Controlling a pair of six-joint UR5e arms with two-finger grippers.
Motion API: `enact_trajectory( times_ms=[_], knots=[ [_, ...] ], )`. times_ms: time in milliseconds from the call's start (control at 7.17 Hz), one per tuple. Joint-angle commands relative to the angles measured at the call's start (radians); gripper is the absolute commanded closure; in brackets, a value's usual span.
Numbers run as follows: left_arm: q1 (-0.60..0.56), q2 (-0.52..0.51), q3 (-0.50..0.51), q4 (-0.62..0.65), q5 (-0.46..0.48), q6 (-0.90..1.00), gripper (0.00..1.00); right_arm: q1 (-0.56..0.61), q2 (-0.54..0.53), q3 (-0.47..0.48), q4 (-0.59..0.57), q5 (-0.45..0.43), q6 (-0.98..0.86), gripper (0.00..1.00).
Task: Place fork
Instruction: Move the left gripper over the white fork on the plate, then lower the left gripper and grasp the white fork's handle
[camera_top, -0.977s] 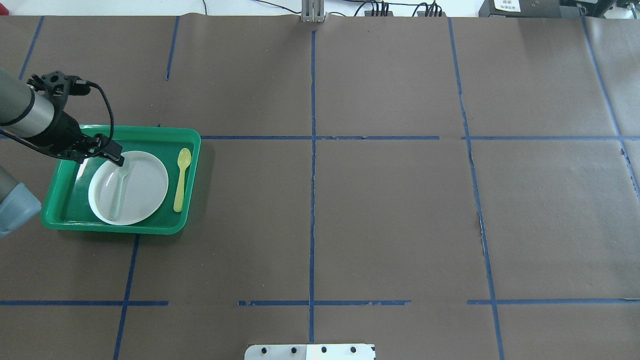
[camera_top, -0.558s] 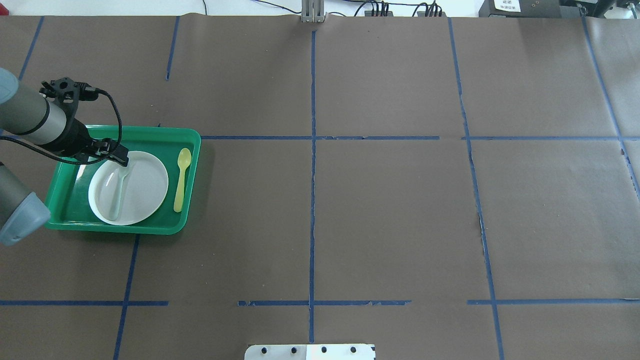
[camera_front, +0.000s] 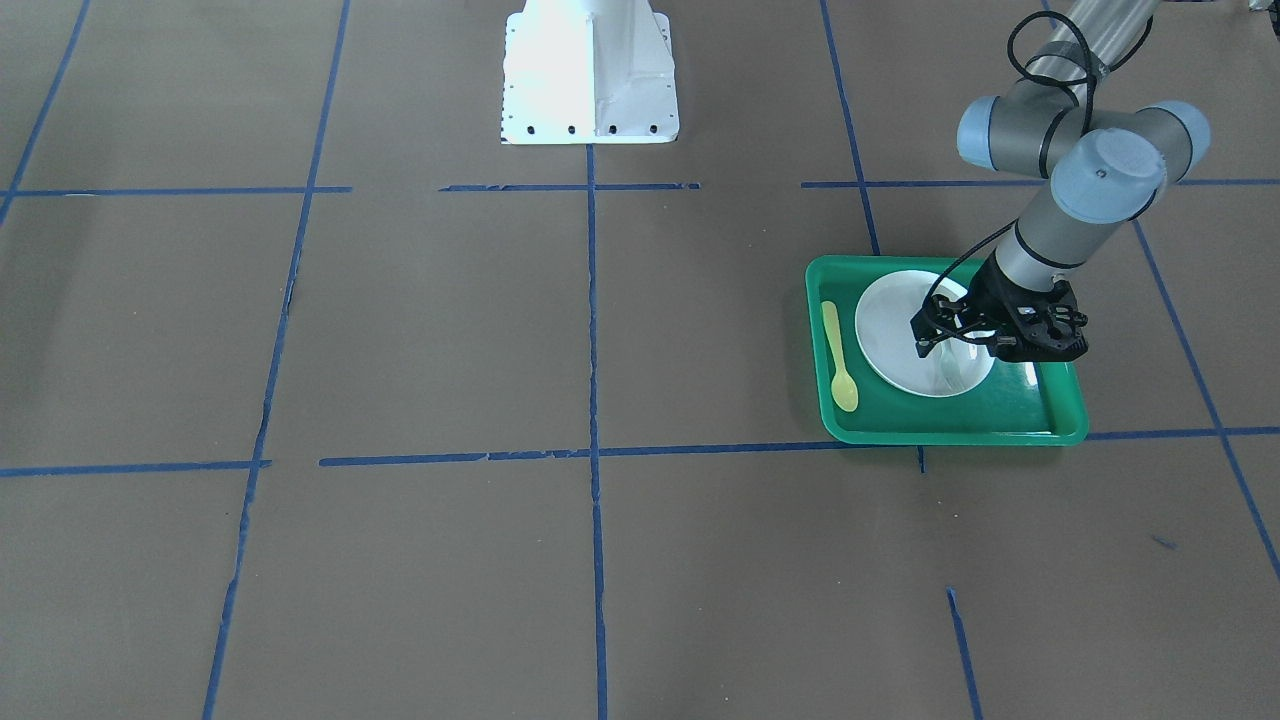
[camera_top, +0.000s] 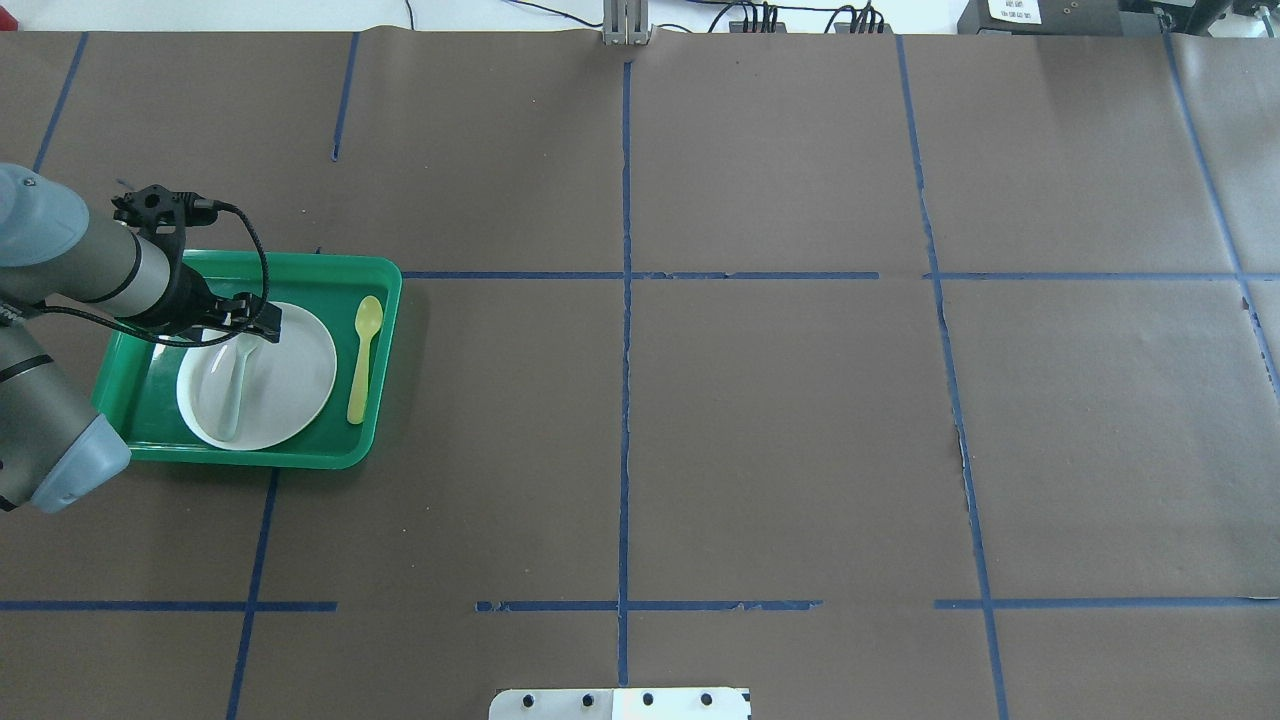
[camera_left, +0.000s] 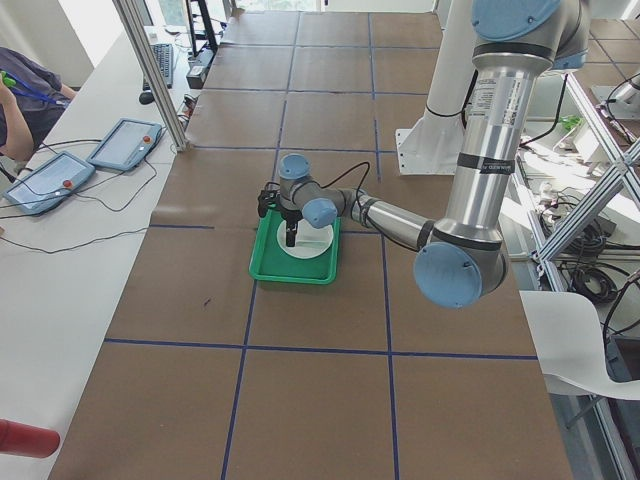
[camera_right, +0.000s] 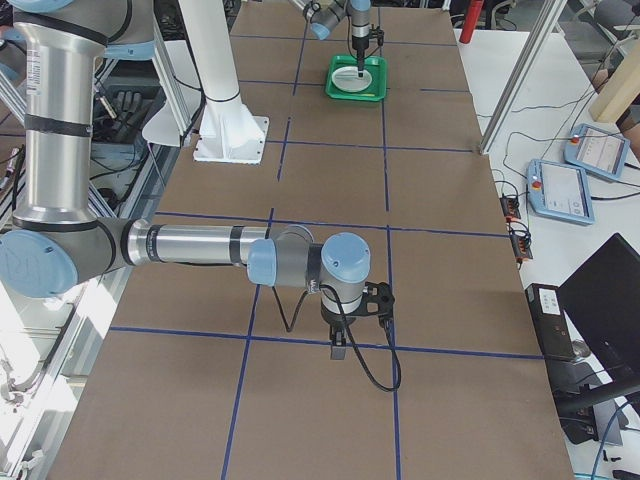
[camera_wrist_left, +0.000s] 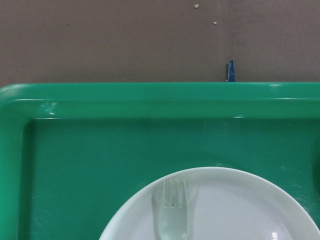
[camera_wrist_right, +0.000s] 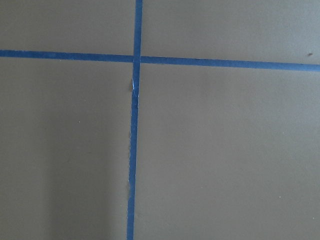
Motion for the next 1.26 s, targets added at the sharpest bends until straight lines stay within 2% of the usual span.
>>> enact_trajectory(
  times_ms=[0, 558, 837, 1116],
  knots=[
    [0.019, 0.004, 0.011, -0.013, 0.001, -0.011, 0.00, 0.000, 0.000, 0.000, 0.000, 0.000, 0.001, 0.00],
    [0.039, 0.010, 0.019, -0.010, 0.003, -0.005, 0.02, 0.001, 0.000, 0.000, 0.000, 0.000, 0.001, 0.00],
    [0.041, 0.013, 0.014, -0.010, 0.004, -0.007, 0.17, 0.000, 0.000, 0.000, 0.000, 0.000, 0.000, 0.00],
    [0.041, 0.028, 0.006, -0.009, 0.004, -0.008, 0.39, 0.000, 0.000, 0.000, 0.000, 0.000, 0.000, 0.00]
  ],
)
